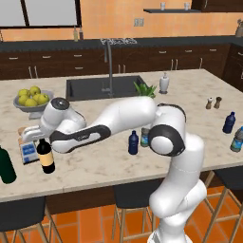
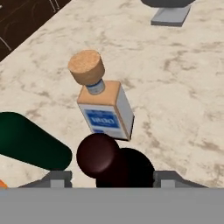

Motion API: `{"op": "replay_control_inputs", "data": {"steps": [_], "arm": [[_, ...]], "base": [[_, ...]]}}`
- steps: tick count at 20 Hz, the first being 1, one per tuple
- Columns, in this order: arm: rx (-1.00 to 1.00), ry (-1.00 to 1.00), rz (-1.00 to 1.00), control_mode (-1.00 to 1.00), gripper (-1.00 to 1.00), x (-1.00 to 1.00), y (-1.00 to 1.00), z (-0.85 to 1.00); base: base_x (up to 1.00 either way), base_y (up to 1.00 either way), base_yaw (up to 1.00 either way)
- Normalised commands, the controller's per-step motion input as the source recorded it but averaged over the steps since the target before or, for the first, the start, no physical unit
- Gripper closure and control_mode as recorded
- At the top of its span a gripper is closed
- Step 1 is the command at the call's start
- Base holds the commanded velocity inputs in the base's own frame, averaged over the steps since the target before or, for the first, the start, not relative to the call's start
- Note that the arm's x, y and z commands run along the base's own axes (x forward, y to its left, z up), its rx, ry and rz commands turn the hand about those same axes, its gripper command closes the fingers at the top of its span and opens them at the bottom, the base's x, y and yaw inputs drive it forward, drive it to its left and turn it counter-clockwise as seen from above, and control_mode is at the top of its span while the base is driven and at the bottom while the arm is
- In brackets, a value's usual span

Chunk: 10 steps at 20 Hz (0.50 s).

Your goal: Move the plastic bottles in the middle to the plastics group, and the glass bottles in the middle to the glass group.

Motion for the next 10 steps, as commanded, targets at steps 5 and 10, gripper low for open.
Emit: {"op": "replay_control_inputs", "data": {"steps": [5,10], "arm": [[0.0,0.01,0.0,-1.0,-1.0,0.01,-0.11,0.24],[0.0,0.12,-0.02,-1.0,-1.0,-0.15,-0.36,0.53]], "base": [[0.0,0.0,0.0],[0.0,0.0,0.0]]}}
